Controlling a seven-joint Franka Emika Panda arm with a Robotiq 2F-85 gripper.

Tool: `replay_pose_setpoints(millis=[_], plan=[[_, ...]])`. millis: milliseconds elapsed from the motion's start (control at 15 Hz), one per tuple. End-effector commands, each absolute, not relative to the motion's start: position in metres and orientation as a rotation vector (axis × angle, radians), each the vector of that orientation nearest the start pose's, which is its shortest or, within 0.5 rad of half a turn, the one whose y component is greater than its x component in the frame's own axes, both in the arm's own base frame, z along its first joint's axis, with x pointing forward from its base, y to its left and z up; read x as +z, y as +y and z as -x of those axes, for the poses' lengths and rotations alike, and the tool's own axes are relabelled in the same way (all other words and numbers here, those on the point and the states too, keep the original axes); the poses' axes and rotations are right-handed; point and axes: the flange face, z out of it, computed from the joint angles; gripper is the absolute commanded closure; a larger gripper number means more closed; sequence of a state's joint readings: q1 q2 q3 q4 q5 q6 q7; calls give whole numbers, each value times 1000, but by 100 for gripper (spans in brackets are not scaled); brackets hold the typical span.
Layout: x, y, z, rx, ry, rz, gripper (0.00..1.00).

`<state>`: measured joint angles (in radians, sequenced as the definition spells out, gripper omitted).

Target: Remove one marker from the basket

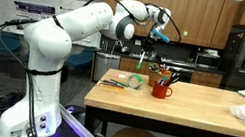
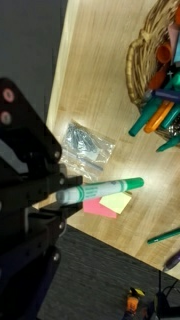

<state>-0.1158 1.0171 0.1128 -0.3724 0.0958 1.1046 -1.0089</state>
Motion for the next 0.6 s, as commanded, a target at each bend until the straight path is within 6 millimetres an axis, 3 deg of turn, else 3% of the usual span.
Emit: replay_pose_setpoints(millis=[0, 533], plan=[[446, -44, -733, 210, -1338, 2527, 95], [420, -58, -740, 273, -1321, 2613, 95]])
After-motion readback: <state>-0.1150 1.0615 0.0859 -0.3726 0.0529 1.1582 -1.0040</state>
